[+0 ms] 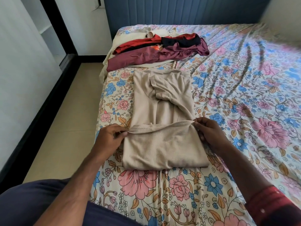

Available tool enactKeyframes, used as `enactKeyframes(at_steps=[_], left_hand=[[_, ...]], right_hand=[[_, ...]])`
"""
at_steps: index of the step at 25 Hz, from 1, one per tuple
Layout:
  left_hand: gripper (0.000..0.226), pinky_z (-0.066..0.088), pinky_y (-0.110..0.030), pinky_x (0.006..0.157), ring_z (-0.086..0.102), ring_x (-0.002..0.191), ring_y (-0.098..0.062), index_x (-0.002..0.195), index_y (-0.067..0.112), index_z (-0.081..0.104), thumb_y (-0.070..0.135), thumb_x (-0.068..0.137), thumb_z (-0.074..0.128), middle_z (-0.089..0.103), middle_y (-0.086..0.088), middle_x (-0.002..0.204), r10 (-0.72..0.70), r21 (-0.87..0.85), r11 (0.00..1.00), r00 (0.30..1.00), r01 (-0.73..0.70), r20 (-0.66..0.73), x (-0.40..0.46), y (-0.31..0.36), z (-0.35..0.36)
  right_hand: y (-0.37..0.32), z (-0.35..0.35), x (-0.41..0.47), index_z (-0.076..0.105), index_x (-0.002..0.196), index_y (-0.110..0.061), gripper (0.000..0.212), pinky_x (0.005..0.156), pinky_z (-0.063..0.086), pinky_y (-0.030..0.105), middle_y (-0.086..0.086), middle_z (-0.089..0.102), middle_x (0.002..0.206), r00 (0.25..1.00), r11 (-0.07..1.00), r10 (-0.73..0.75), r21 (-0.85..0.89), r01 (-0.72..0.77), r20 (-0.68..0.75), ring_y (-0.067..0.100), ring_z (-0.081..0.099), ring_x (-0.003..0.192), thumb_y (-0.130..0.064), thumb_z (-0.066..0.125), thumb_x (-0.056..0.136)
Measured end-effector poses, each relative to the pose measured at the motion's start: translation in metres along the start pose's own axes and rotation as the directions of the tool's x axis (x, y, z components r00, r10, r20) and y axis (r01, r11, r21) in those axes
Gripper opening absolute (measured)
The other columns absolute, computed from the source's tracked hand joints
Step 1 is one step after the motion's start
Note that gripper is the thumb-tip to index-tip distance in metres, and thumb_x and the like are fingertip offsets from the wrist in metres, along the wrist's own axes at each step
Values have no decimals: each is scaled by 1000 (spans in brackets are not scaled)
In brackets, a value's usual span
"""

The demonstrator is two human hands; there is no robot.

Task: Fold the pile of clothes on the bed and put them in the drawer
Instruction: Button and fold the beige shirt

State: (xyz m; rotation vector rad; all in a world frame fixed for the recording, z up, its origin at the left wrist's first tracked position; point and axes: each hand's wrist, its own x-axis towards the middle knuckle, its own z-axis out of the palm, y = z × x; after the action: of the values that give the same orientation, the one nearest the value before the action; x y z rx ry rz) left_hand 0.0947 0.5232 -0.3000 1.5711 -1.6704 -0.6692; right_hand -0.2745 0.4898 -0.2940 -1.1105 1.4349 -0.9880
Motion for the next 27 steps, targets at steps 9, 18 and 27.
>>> enactKeyframes(at_steps=[9,18,27], left_hand=[[35,44,-42,85,55,84,-22,86,5,59,27,108,44,62,-7,84,-387,-240,887,919,394,75,40,4,16],[34,55,-43,77,64,72,-23,87,13,63,43,101,57,65,2,75,-286,29,955,938,297,-195,18,3,10],[43,42,-29,55,59,61,-19,70,11,60,47,93,69,61,1,65,-453,-89,892,879,444,-150,5,32,21]], right_hand=[[4,-2,14,70,101,-3,15,35,32,19,0,51,57,997,991,80,109,-82,21,7,34,36,-15,61,102],[-4,8,0,71,97,-10,15,59,53,29,11,70,85,998,996,32,87,-27,-48,22,62,69,-16,81,86],[-26,25,-26,49,131,-16,76,67,49,31,2,57,112,984,735,19,-665,-134,-178,22,60,94,-63,78,79]])
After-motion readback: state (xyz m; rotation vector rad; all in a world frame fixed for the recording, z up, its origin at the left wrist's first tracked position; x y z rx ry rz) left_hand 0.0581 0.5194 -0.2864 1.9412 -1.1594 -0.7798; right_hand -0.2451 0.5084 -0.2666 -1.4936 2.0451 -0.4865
